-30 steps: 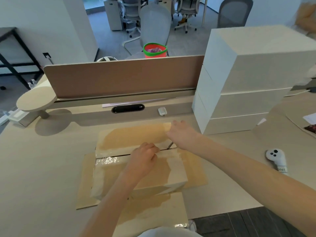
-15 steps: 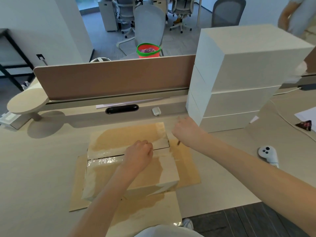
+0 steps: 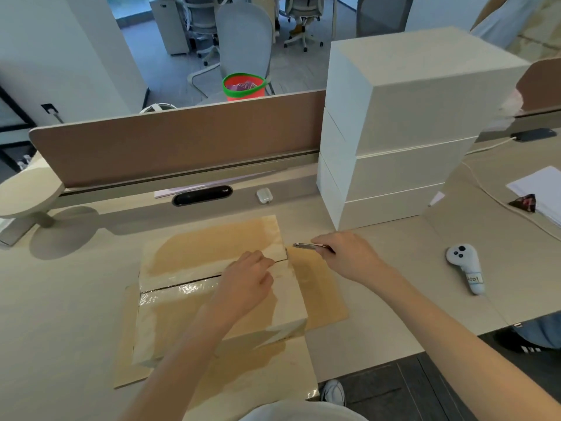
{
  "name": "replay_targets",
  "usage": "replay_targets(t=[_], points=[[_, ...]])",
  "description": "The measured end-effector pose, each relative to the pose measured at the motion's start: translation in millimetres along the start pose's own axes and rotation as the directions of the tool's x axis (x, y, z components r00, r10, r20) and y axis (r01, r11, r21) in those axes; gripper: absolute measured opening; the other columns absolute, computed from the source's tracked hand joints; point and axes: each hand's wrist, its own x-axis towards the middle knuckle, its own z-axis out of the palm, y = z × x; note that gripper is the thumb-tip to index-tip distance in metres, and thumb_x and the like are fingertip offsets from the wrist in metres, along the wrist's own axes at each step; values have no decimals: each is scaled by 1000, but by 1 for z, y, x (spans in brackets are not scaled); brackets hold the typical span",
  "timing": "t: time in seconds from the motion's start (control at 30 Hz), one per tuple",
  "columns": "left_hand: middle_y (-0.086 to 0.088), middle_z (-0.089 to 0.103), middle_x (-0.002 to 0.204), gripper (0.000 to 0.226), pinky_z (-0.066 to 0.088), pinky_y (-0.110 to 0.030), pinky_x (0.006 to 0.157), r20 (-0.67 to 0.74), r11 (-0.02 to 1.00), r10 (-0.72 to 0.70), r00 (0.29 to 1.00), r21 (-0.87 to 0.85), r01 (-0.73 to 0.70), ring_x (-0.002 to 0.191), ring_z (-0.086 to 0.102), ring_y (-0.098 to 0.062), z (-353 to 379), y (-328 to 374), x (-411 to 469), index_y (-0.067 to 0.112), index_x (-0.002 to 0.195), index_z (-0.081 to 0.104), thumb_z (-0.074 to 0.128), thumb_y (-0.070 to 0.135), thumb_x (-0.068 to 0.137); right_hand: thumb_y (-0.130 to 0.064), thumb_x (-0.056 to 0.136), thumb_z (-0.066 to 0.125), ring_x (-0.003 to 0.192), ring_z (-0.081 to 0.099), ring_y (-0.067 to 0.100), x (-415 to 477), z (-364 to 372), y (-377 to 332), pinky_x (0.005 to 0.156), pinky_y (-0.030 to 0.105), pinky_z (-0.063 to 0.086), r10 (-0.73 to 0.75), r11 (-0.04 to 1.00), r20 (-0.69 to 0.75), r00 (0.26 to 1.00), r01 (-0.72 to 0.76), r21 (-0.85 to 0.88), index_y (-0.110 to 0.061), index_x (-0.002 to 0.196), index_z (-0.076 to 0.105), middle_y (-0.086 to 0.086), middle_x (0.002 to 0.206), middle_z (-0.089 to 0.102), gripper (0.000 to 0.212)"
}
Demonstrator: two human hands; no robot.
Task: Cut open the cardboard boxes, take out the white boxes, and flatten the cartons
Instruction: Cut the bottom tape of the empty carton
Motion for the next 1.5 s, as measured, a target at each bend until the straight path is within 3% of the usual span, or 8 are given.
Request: replay_targets(t=[0.13, 0.37, 0.57, 0.7, 0.87, 1.17, 1.33, 1.5], points=[[6, 49, 125, 53, 42, -34, 96, 90, 998, -21, 996, 58, 15, 123, 40, -14, -3, 4, 5, 24, 138, 48, 53, 47, 90, -27, 97, 49, 71, 54, 21, -13, 17, -3, 62, 34, 46, 64, 984, -21, 998, -60, 169, -34, 101, 68, -7, 74, 62, 20], [6, 50, 117, 57, 42, -37, 92, 166, 997, -51, 985, 62, 41, 117, 41, -16, -5, 1, 28, 25, 120, 53, 67, 60, 77, -32, 97, 52, 73, 59, 15, -24, 31, -7, 69, 36, 52, 130, 919, -45, 990, -103, 381, -37, 113, 70, -10, 86, 71, 24], [11, 53, 106, 56, 42, -35, 91, 322, 997, -58, 945, -28, 70, 110, 43, -16, -12, -7, 50, 26, 111, 55, 76, 58, 70, -27, 96, 54, 63, 51, 7, -29, 31, -6, 59, 30, 42, 156, 897, -42, 987, -124, 424, -36, 110, 71, -19, 67, 59, 24], [7, 47, 98, 46, 41, -34, 84, 329, 998, -52, 943, 0, 55, 105, 42, -18, -10, -3, 54, 26, 100, 50, 77, 51, 71, -29, 95, 53, 70, 56, 15, -32, 31, -9, 66, 33, 48, 164, 891, -19, 986, -140, 432, -37, 111, 70, -13, 80, 68, 25], [6, 46, 99, 41, 36, -33, 80, 318, 999, -35, 948, 44, 23, 102, 39, -18, -8, 1, 52, 26, 92, 44, 74, 48, 74, -24, 96, 51, 66, 49, 12, -34, 32, -14, 58, 27, 39, 145, 901, -11, 989, -127, 415, -36, 110, 71, -21, 64, 53, 27], [8, 43, 98, 40, 30, -33, 75, 323, 999, -18, 946, 52, 1, 97, 33, -14, -7, 2, 49, 28, 91, 41, 71, 48, 75, -14, 93, 47, 60, 44, 19, -31, 32, -17, 55, 31, 37, 114, 921, 13, 993, -111, 374, -38, 108, 72, -6, 56, 45, 37], [8, 44, 102, 39, 35, -33, 81, 303, 998, -32, 952, 56, 16, 109, 39, -17, -6, 4, 49, 28, 94, 43, 71, 47, 74, -11, 89, 49, 59, 39, 24, -28, 34, -17, 54, 30, 33, 123, 931, 39, 992, -129, 342, -21, 92, 74, 11, 64, 50, 27], [9, 45, 102, 40, 33, -33, 78, 289, 999, -39, 957, 45, 27, 110, 40, -17, -3, 0, 50, 28, 94, 43, 72, 47, 73, -12, 88, 49, 58, 44, 22, -41, 42, -11, 55, 32, 38, 139, 927, 57, 989, -150, 343, -18, 101, 72, 11, 71, 60, 28]])
